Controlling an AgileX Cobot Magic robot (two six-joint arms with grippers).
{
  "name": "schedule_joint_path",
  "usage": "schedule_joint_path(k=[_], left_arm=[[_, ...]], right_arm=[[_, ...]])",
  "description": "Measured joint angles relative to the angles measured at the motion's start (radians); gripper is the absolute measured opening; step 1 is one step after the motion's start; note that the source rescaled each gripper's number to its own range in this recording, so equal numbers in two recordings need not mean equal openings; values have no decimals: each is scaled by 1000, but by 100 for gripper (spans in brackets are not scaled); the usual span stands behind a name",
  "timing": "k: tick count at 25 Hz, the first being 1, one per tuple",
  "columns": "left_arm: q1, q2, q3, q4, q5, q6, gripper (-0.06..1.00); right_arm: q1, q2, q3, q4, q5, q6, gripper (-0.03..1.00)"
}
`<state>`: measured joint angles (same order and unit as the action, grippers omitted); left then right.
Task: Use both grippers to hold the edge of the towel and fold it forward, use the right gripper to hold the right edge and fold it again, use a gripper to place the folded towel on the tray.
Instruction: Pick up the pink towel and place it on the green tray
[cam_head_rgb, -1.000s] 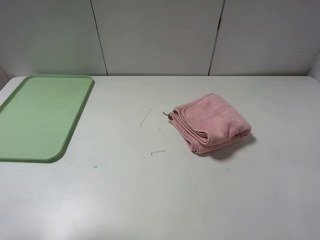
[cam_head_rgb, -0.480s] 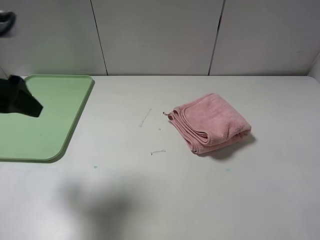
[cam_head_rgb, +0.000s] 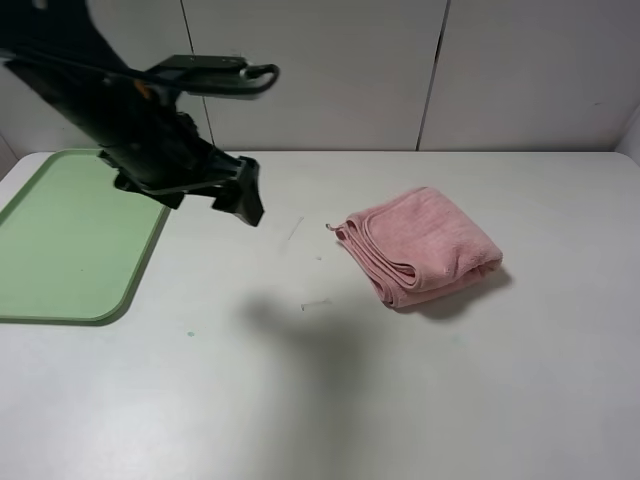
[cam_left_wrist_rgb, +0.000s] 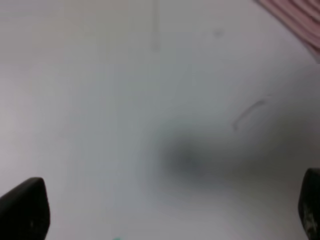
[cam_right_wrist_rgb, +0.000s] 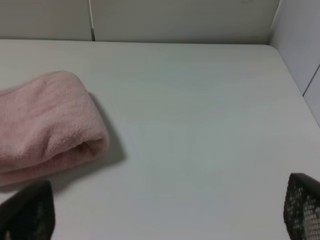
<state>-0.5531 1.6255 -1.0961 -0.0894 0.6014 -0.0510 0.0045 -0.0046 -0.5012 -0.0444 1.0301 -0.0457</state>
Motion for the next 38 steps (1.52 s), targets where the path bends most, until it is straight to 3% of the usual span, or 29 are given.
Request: schedule_joint_path(k=[7,22,29,38], left_arm=[[-105,223,-197,-8,-13,-46,100],[-233,556,-464,-8,-37,-338,100],[-245,624,-483,-8,-102,-359,100],[-248,670,-486,-7,-262,-360,100]], right_arm=[[0,0,0,0,0,0,100],[0,0,0,0,0,0,100],[0,0,0,0,0,0,100],[0,0,0,0,0,4,100]])
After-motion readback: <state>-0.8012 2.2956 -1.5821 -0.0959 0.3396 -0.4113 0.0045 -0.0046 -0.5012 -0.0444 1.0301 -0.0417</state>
